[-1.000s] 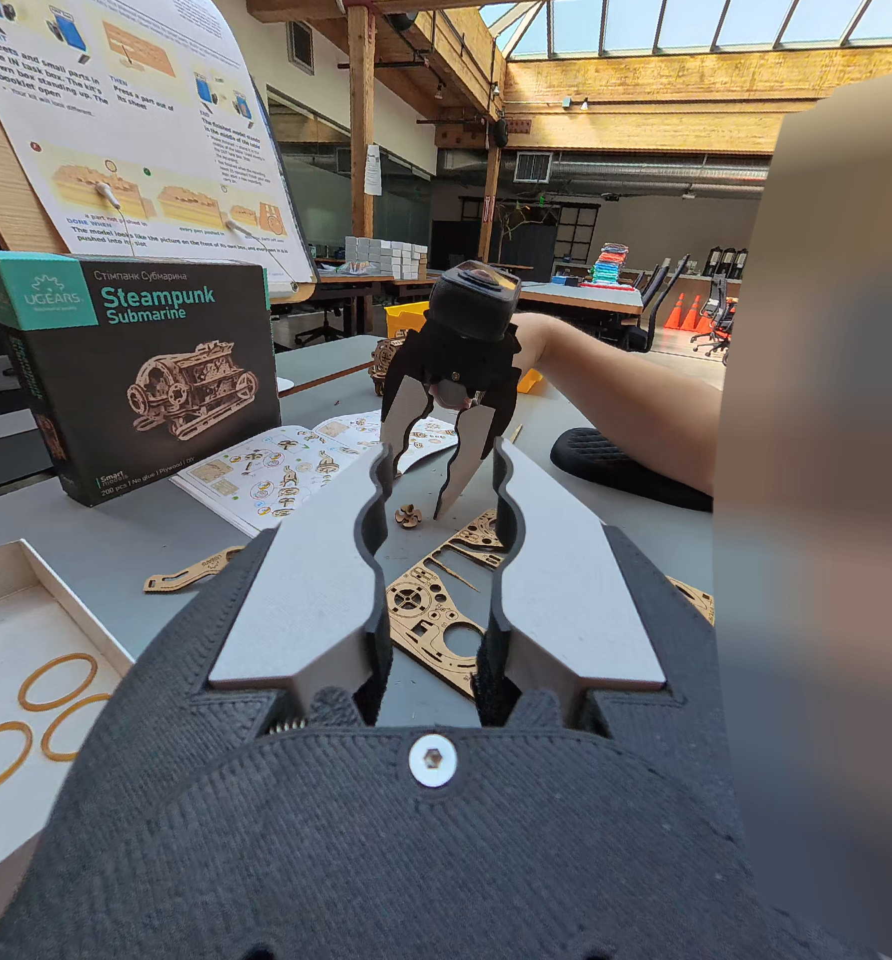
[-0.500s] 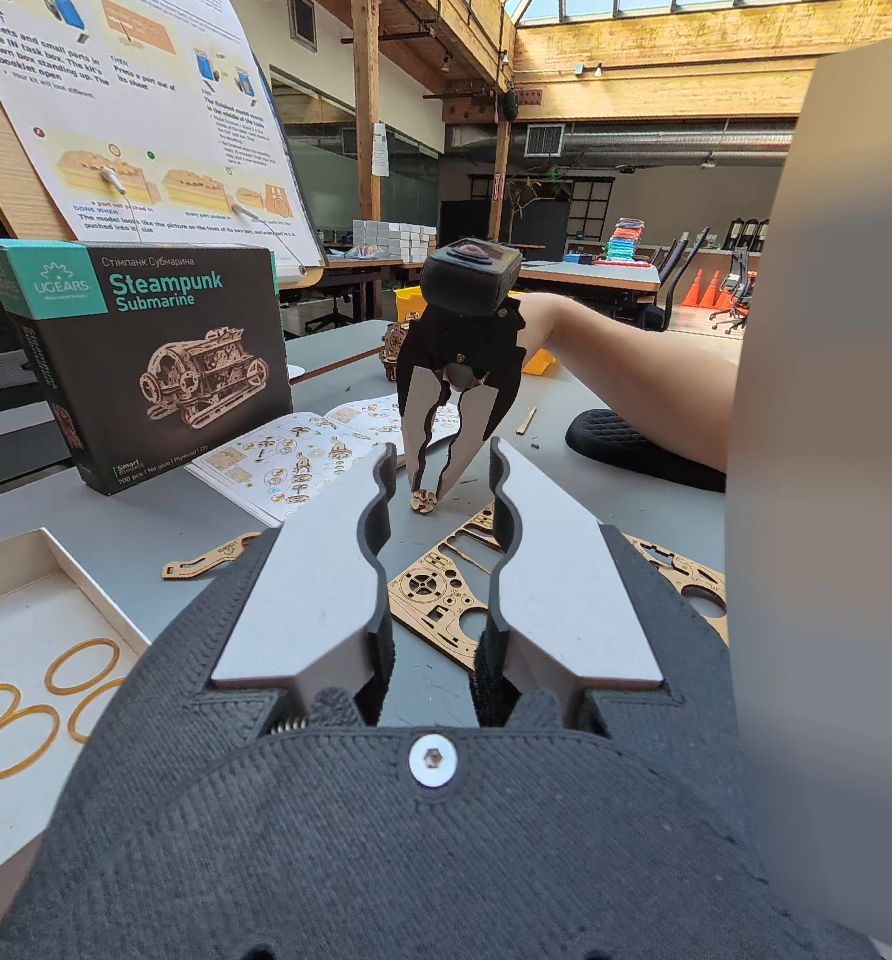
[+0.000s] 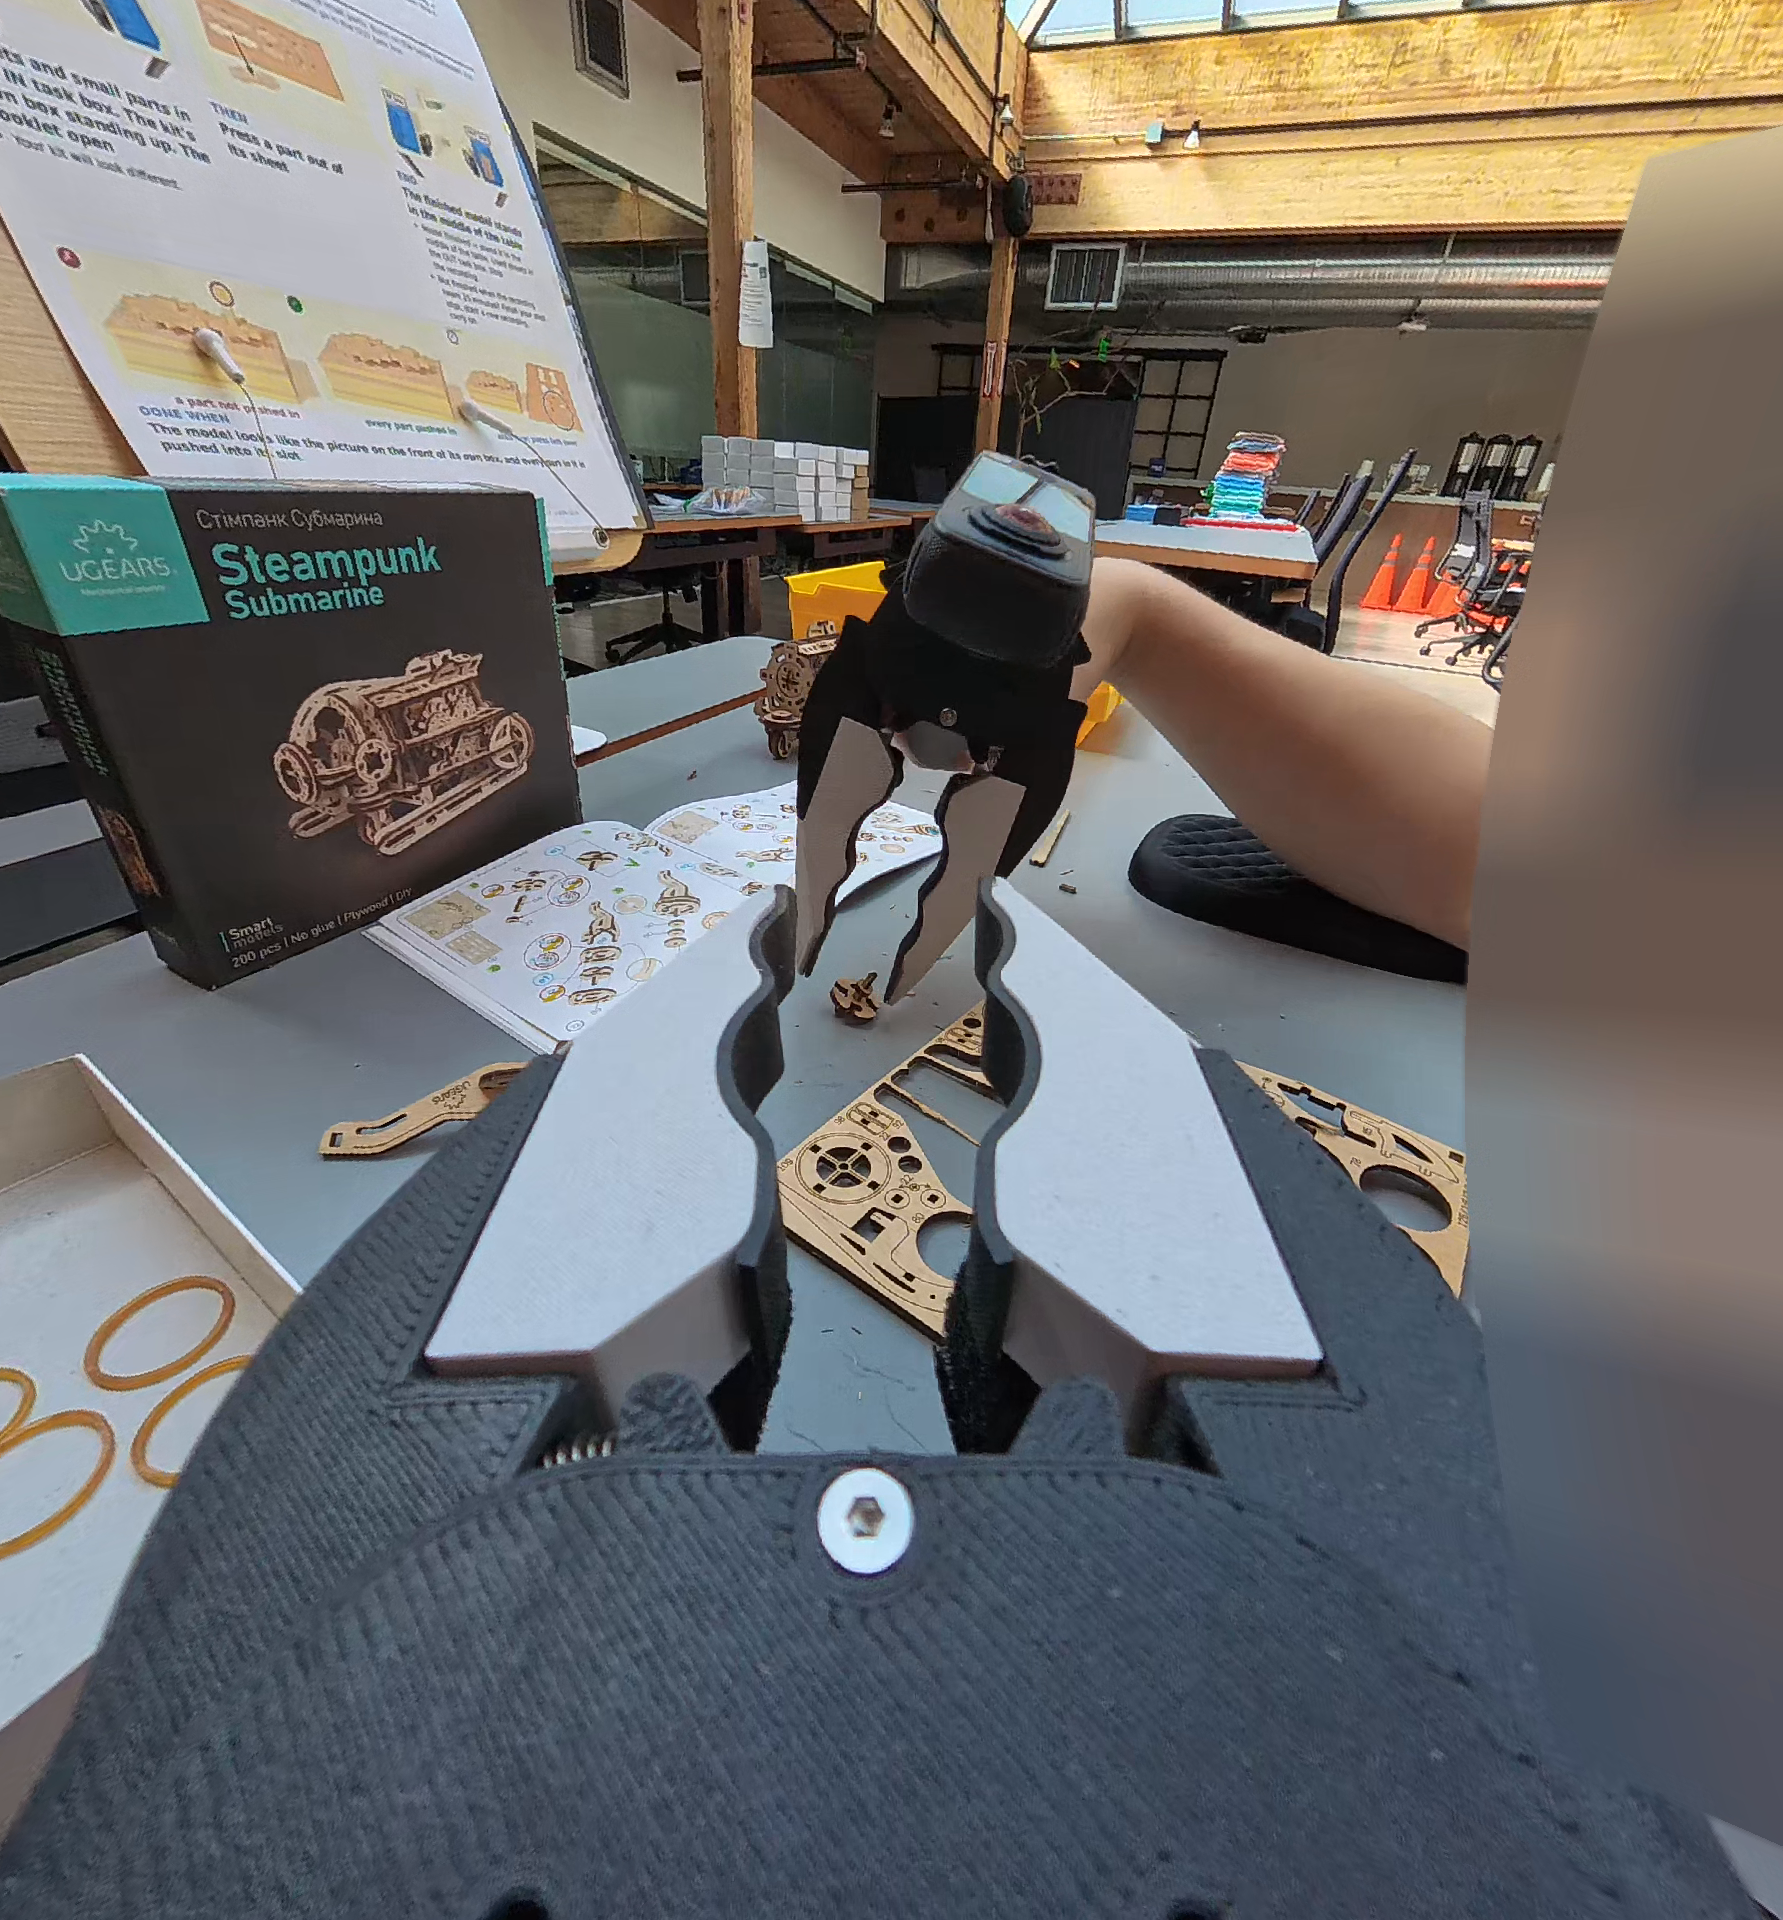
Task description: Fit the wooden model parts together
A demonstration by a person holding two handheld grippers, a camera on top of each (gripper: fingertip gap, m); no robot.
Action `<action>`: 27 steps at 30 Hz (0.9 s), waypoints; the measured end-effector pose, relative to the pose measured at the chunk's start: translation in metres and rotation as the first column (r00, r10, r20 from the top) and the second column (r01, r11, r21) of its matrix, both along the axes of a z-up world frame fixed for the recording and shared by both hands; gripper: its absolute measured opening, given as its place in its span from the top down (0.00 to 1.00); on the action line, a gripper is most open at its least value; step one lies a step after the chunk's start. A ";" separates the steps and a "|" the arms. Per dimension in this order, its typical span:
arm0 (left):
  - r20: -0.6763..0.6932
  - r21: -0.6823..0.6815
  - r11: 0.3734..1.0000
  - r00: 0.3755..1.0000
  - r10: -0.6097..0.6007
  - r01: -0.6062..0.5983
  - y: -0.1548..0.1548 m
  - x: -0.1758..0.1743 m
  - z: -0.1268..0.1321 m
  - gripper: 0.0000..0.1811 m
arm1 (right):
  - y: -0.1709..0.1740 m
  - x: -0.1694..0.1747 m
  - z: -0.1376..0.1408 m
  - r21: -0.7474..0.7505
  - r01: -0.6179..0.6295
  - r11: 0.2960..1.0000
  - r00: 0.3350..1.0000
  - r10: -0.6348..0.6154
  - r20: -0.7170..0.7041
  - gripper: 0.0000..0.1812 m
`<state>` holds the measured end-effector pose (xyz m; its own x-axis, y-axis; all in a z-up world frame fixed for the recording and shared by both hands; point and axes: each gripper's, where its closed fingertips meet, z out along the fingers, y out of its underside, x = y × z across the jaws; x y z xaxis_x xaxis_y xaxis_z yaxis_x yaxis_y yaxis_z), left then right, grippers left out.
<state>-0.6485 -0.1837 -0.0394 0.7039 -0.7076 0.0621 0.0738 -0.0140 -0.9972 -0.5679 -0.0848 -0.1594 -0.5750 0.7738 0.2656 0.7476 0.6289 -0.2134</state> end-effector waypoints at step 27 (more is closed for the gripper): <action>-0.002 -0.007 1.000 1.000 -0.013 0.013 0.000 0.002 -0.002 0.84 | -0.002 -0.001 -0.002 -0.065 0.136 0.989 0.989 -0.133 0.057 0.83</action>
<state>-0.6467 -0.1841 -0.0412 0.6947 -0.7163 0.0659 0.0719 -0.0220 -0.9972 -0.5690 -0.0863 -0.1610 -0.4762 0.8604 0.1817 0.8359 0.5070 -0.2103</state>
